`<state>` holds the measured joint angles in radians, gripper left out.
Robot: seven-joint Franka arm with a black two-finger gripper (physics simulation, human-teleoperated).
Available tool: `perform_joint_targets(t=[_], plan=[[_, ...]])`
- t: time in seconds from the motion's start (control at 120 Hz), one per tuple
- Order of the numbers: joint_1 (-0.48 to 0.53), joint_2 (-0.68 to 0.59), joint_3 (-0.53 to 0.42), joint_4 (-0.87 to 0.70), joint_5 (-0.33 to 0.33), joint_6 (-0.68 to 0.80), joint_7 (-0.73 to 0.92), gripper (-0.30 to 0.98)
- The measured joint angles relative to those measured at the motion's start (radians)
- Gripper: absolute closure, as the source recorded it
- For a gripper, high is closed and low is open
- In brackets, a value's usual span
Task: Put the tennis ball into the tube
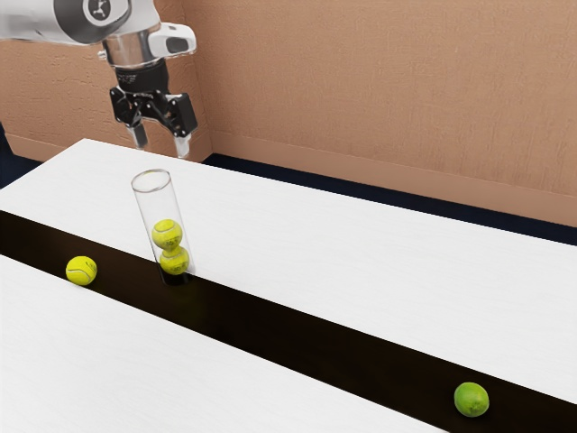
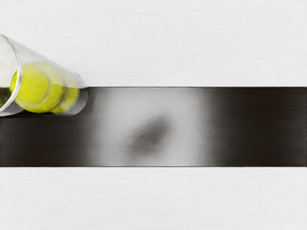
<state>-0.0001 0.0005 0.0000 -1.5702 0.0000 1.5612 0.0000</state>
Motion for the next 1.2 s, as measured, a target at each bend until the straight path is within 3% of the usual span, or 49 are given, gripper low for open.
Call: perform_joint_targets(t=[0.2,0.7,0.95,1.2], plan=[[-0.051,-0.016,0.052,0.045,0.001,0.004,0.016,0.00],[0.119,-0.299,0.054,-0.389,0.034,0.091,0.039,0.00],[0.235,-0.185,0.064,-0.419,0.038,0.226,0.048,0.00],[0.329,-0.014,0.063,-0.394,0.040,0.425,0.201,0.00]])
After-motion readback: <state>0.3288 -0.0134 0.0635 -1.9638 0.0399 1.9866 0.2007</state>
